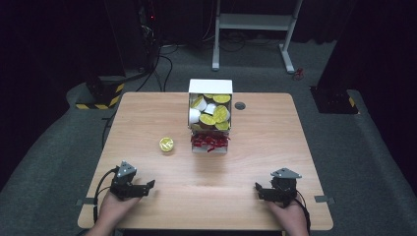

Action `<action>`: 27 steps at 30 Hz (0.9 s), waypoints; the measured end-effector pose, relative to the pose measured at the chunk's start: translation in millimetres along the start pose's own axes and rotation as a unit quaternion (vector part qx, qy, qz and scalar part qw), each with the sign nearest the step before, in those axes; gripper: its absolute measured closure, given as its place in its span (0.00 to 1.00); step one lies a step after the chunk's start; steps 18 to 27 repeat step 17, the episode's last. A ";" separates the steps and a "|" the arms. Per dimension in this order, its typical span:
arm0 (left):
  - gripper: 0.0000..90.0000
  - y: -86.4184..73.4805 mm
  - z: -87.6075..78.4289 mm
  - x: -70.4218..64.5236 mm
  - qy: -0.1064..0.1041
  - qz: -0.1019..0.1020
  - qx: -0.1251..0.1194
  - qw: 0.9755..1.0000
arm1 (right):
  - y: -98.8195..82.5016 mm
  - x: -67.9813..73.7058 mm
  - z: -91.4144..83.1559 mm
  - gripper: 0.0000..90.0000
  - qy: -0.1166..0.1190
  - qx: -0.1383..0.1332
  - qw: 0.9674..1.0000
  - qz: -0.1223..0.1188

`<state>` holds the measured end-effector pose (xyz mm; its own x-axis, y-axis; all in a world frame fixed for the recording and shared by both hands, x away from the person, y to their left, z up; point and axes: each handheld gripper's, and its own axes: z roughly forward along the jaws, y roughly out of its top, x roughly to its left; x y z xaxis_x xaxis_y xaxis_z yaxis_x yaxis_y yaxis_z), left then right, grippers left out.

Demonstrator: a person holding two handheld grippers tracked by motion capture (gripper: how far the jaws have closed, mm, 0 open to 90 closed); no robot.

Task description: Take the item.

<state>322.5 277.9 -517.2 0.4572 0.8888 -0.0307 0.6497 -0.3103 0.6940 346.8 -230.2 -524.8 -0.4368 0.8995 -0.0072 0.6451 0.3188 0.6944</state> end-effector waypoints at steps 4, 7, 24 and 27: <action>0.04 -9.9 4.9 -0.8 0.015 0.014 0.001 1.000 | 0.0 0.2 0.0 0.09 0.000 0.000 1.000 0.001; 0.03 -11.1 5.3 -0.3 0.017 0.013 -0.001 1.000 | 0.1 0.4 0.0 0.09 0.000 0.000 1.000 0.001; 0.02 -14.6 3.1 0.5 0.017 0.016 -0.005 1.000 | 2.8 0.0 2.4 0.09 -0.007 0.000 1.000 0.003; 0.02 -14.6 3.1 0.5 0.017 0.016 -0.005 1.000 | 2.8 0.0 2.4 0.09 -0.007 0.000 1.000 0.003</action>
